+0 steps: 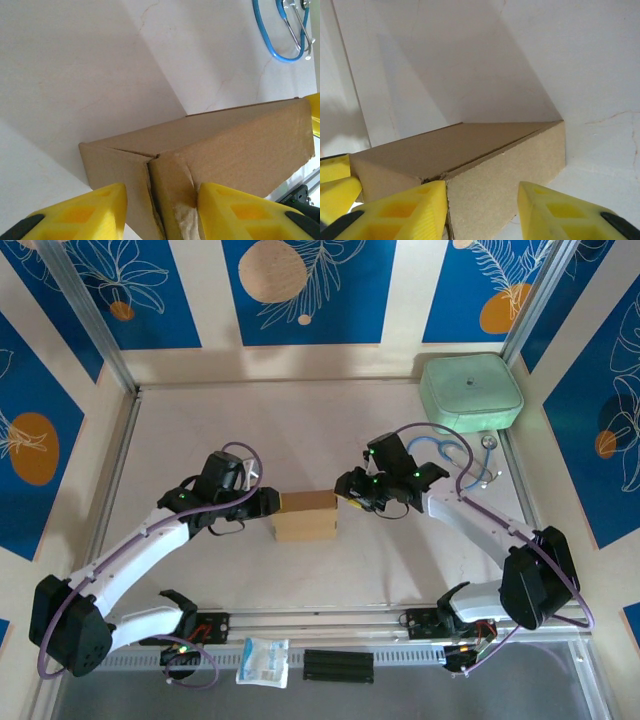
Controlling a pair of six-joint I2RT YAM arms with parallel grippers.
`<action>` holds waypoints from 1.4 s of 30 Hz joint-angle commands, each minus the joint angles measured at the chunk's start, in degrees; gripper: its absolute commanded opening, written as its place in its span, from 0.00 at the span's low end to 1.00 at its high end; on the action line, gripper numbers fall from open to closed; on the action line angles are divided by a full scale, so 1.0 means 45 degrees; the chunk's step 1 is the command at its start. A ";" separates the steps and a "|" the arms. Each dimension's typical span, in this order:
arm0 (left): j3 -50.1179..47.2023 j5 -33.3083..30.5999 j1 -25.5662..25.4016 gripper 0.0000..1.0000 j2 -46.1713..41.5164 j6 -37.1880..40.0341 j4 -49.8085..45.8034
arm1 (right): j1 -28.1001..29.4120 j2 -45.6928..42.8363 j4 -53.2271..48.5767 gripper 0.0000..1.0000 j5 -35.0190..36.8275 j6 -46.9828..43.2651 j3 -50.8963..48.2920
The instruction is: Fold the paper box
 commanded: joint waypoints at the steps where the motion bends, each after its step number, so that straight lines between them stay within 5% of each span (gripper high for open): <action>1: -0.0374 0.0099 -0.0034 0.43 0.0225 0.0017 -0.0629 | 0.0360 0.0203 -0.0313 0.46 -0.0574 -0.0018 0.0132; 9: -0.0298 0.0060 -0.0048 0.43 0.0264 0.0031 -0.0627 | 0.0583 -0.1266 -0.0287 0.49 0.0034 -0.0028 0.0277; 16: -0.0319 0.0076 -0.0038 0.43 0.0247 -0.0045 -0.0605 | 0.0890 -0.0406 -0.0347 0.55 0.0743 -0.0433 0.0113; 21: -0.0461 0.0038 -0.0044 0.43 0.0103 -0.0040 -0.0737 | 0.0733 -0.0051 0.0161 0.25 0.0800 -0.0130 -0.0597; 28: -0.1068 0.0992 -0.0397 0.43 -0.0342 -0.0530 -0.0879 | 0.1909 -0.0792 -0.0952 0.19 0.1234 -0.0257 -0.1178; 34: -0.3012 0.1031 -0.1771 0.55 -0.3133 -0.2497 -0.1226 | 0.4163 -0.2561 -0.3353 0.30 0.2781 0.0499 -0.2568; 38: -0.2084 -0.0527 -0.1806 0.81 -0.3993 -0.1424 -0.2814 | 0.4051 -0.3577 -0.4379 0.49 0.3271 0.0191 -0.1791; 42: -0.1552 -0.1598 -0.1805 0.88 -0.3041 -0.1344 -0.3208 | 0.3296 -0.3547 -0.3465 0.68 0.3085 -0.0019 -0.1679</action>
